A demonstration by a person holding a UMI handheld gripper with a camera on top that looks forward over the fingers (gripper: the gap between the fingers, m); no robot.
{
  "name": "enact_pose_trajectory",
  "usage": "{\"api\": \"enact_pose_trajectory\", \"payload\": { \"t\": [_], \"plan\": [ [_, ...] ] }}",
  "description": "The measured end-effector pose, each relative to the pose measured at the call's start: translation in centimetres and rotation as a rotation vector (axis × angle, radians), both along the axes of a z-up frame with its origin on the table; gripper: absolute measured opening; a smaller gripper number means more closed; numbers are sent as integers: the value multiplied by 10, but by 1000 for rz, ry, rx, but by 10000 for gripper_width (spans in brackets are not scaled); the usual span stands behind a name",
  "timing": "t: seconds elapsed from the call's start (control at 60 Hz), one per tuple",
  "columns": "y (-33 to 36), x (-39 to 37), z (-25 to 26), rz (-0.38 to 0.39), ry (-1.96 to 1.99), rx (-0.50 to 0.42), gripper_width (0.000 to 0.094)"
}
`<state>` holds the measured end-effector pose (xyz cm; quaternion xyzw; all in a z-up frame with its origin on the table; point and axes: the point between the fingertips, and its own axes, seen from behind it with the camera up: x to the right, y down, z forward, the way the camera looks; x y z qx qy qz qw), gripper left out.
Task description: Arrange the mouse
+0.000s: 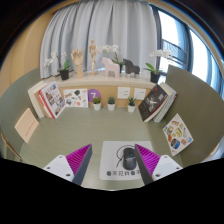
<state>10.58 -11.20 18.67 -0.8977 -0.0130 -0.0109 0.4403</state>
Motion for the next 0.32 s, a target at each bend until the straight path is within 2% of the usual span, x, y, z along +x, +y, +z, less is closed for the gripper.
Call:
{"api": "enact_pose_trajectory", "payload": {
  "t": [0.317],
  "plan": [
    [-47,-47,25,-15,2,51,848]
  ]
}}
